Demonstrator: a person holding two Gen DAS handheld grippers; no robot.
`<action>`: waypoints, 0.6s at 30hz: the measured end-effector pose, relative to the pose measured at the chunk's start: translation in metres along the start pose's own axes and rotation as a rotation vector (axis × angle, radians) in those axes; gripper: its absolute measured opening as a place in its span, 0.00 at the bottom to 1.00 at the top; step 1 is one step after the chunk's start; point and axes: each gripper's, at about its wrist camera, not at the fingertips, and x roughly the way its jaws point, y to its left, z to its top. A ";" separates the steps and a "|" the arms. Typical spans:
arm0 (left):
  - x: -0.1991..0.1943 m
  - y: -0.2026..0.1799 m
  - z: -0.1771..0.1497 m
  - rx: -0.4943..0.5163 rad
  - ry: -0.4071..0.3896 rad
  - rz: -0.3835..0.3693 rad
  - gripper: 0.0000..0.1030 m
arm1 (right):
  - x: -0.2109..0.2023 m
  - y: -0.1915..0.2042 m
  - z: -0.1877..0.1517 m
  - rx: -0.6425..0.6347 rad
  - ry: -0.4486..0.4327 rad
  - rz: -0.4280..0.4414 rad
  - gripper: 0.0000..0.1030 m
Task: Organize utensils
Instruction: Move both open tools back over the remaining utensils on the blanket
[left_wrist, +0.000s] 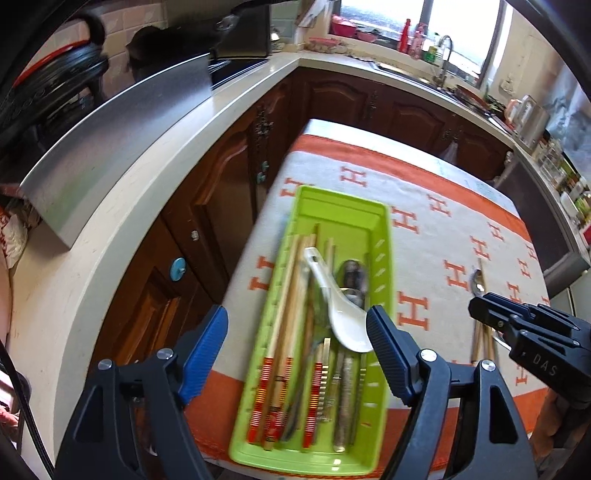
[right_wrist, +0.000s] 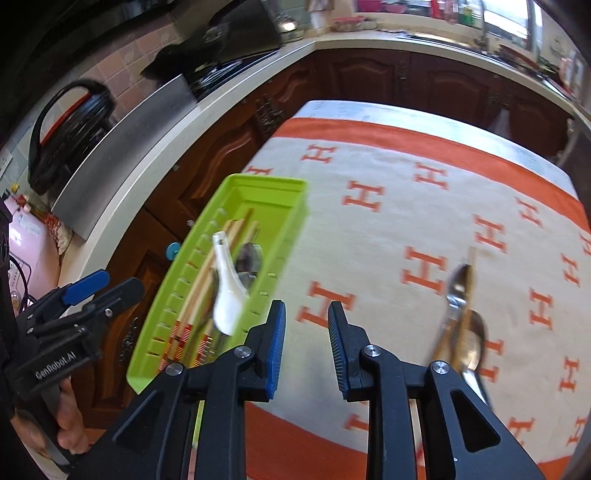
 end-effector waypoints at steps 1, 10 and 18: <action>-0.002 -0.004 0.000 0.006 -0.002 -0.007 0.74 | -0.005 -0.010 -0.003 0.014 -0.004 -0.006 0.23; 0.001 -0.078 0.007 0.120 0.011 -0.089 0.74 | -0.056 -0.115 -0.019 0.166 -0.067 -0.082 0.23; 0.038 -0.150 0.005 0.218 0.104 -0.143 0.74 | -0.061 -0.182 -0.034 0.252 -0.068 -0.073 0.23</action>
